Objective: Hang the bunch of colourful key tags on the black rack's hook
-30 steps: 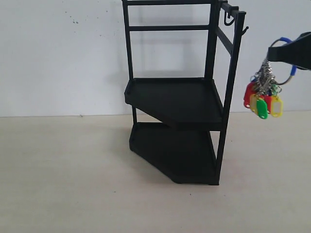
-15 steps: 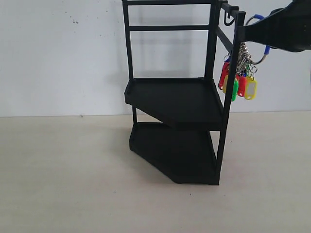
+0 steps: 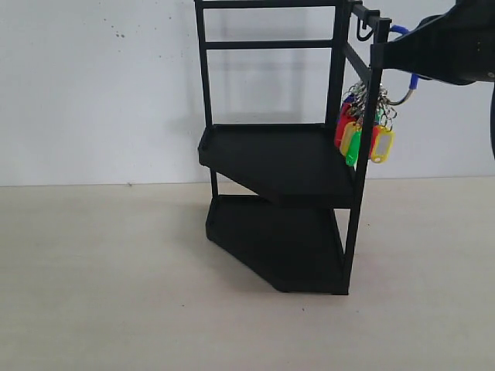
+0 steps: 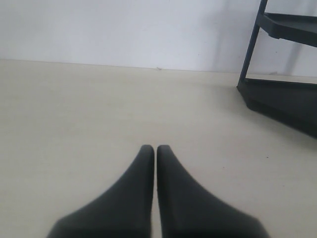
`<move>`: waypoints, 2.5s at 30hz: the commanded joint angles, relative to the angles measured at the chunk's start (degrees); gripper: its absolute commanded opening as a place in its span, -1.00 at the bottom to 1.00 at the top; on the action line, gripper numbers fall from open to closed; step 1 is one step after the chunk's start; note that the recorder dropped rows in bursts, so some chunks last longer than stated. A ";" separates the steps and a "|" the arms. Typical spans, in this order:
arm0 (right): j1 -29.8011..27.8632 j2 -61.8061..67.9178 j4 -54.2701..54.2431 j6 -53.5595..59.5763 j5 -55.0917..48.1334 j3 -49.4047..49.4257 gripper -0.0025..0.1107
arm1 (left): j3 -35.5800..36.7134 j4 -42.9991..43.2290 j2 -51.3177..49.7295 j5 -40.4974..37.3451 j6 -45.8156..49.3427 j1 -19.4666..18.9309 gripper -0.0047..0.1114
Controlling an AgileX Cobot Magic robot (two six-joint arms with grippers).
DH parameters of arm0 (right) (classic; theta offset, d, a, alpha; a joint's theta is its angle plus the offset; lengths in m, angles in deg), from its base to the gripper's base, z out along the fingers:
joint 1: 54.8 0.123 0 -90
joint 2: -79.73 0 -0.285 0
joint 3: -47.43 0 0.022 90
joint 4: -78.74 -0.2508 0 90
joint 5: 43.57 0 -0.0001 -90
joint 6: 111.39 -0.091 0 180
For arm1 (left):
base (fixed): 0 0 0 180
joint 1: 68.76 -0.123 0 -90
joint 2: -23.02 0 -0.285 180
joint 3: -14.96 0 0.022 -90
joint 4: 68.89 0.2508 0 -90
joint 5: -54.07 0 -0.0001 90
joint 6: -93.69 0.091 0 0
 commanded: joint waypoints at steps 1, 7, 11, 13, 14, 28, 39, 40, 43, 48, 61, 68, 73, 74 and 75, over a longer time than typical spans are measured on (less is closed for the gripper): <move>0.04 -0.29 -0.02 -1.69 -0.19 0.11 -0.96 | -0.08 0.18 0.12 0.23 0.20 0.06 -0.84; 0.04 -0.29 -0.02 -1.68 -0.29 2.08 -0.96 | -0.08 0.18 0.12 0.23 0.20 0.06 -0.84; 0.04 -0.29 -0.02 -1.68 -0.72 2.24 -0.96 | -0.08 0.18 0.12 0.23 0.20 0.06 -0.84; 0.04 -0.29 -0.02 -2.02 -0.96 2.24 -0.88 | -0.08 0.18 0.12 0.23 0.20 0.06 -0.84; 0.04 -0.29 -0.02 -2.50 -1.18 2.24 -0.79 | -0.08 0.18 0.12 0.23 0.20 0.06 -0.84; 0.04 -4.49 -0.17 -5.63 7.90 2.24 -0.01 | -0.08 0.18 0.12 0.23 0.20 0.06 -0.84; 0.04 -16.83 -4.11 -5.47 9.50 4.99 -0.08 | -0.08 0.18 0.12 0.23 0.20 0.06 -0.84; 0.04 -17.70 -5.36 -5.47 10.74 6.12 -0.11 | -0.08 0.18 0.12 0.23 0.20 0.06 -0.84; 0.04 -21.88 -13.58 -1.56 17.42 14.45 -0.71 | -0.08 0.18 0.12 0.23 0.20 0.06 -0.84; 0.04 -28.63 -13.58 1.65 9.59 30.66 -0.96 | -0.08 0.18 0.12 0.23 0.20 0.06 -0.84; 0.04 -32.70 -13.58 1.57 11.84 38.67 -0.96 | -0.08 0.18 0.12 0.23 0.20 0.06 -0.84; 0.04 -32.70 -13.58 1.57 11.95 38.67 -0.96 | -0.08 0.18 0.12 0.23 0.20 0.06 -0.84; 0.04 -32.70 -13.58 1.46 11.95 38.67 -0.96 | -0.08 0.18 0.12 0.23 0.20 0.06 -0.84; 0.04 -32.70 -13.58 2.43 12.32 38.67 -0.96 | -0.08 0.18 0.12 0.23 0.20 0.06 -0.84; 0.04 -32.70 -13.58 2.99 12.97 38.67 -0.96 | -0.08 0.18 0.12 0.23 0.20 0.06 -0.84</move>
